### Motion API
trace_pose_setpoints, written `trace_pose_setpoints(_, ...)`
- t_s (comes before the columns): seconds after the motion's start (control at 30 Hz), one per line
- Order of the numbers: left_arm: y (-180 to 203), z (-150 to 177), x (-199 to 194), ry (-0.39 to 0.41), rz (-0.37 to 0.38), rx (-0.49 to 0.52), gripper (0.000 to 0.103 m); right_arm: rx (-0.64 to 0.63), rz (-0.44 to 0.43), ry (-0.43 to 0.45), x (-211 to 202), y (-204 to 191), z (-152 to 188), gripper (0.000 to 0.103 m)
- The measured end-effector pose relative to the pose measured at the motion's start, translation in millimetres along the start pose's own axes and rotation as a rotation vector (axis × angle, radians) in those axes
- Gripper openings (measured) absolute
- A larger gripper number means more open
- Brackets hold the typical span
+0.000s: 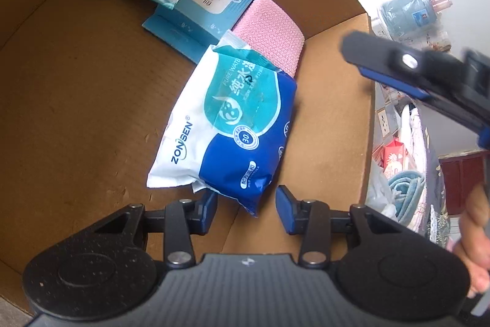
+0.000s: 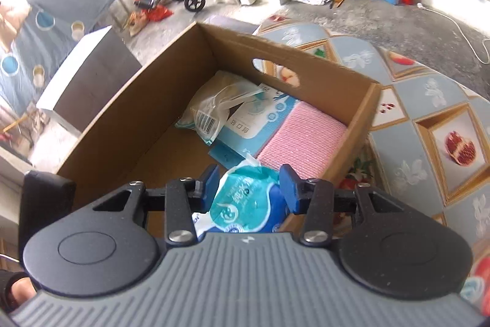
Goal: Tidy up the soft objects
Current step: 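Open the left tool to drop the blue packet into the box, then reach the right tool to the pink plush toy by the towel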
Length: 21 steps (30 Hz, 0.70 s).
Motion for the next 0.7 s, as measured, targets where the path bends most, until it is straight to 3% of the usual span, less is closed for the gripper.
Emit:
trace_pose_setpoints(0.03,1,0,-1,0.001,-0.001,0.005,0.044,0.012,0.005,0.014,-9,2,3,0.043)
trace_pose_setpoints(0.2,4,5,-20,0.045,-0.004,0.031,0.068,0.075,0.012,0.108,-65,16,25,0.052)
trace_pose_setpoints(0.27,6,7,-34,0.086,-0.011,0.044,0.070,0.108,0.016,0.158,-90,23,35,0.058)
trace_pose_setpoints(0.47,25,18,-83,0.273,-0.071,0.132,0.077,0.170,0.064,0.266,-163,44,75,0.063)
trace_pose_setpoints(0.6,49,34,-111,0.395,-0.099,0.221,0.078,0.215,0.118,0.290,-195,61,109,0.063)
trace_pose_setpoints(0.7,74,50,-121,0.442,-0.088,0.309,0.079,0.251,0.147,0.298,-211,74,135,0.064)
Point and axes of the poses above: each gripper's, at about its wrist camera, not at the fingertips, and x roughly the way its jaws point, y to its right, z to its underside, the point moved 2 cm from there along x, roughly the way its jaws point, and after that the axes turned 3 degrees about x, right-handed, at the moved point
